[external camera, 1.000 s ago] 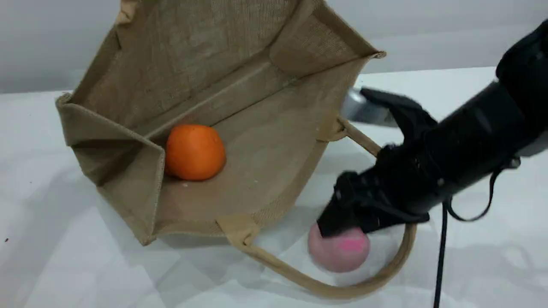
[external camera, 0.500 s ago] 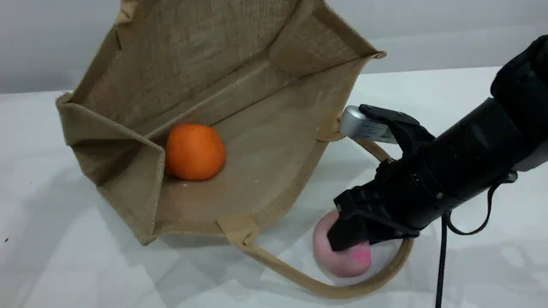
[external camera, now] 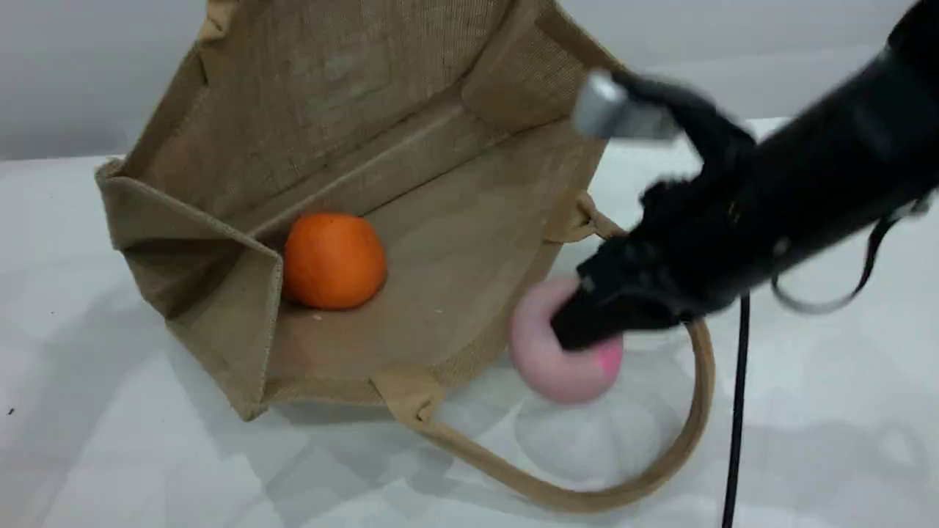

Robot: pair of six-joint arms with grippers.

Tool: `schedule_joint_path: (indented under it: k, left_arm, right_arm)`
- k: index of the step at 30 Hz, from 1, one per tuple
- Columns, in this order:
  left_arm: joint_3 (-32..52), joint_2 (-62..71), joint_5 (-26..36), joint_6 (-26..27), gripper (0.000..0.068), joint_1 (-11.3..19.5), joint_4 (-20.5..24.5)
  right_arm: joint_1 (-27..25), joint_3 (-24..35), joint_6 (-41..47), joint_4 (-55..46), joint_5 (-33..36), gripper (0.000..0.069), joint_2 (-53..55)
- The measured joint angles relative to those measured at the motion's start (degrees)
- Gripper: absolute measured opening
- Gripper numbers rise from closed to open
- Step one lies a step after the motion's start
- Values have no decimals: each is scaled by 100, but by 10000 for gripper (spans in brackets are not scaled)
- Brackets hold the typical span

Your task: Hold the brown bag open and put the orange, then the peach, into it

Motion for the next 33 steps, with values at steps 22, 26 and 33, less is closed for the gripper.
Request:
schedule_joint_path:
  k: [22,26,33]
  left_arm:
    - [0,-9,0,-24,78,0,5]
    - [0,-9,0,-24,78,0,-89]
    - [0,-9,0,-24,78,0,-96]
  right_arm:
    - [696,-1592,-168,1196,-241,25,194]
    - [696,-2331,-168,1196,-586,25,784]
    - [699,-3421,-163,1196,-579,25,1900]
